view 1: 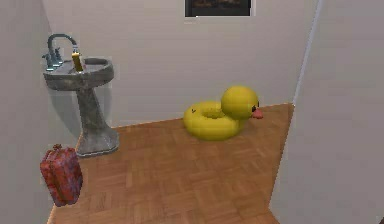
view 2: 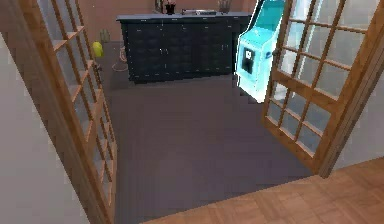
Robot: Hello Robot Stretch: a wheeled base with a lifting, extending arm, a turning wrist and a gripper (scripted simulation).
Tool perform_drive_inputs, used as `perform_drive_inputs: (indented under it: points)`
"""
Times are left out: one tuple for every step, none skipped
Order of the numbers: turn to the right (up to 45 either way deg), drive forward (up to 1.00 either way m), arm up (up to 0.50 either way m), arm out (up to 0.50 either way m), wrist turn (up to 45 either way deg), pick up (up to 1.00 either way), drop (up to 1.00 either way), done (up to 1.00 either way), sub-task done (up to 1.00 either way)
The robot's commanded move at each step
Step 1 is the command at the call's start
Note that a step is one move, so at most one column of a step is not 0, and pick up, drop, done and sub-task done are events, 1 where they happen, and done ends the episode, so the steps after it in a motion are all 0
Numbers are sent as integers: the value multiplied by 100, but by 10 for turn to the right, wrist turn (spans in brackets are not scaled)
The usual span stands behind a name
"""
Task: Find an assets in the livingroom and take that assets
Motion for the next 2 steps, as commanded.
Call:
perform_drive_inputs:
  points:
    - [60,0,0,0,0,0,0,0,0]
    - [0,50,0,0,0,0,0,0,0]
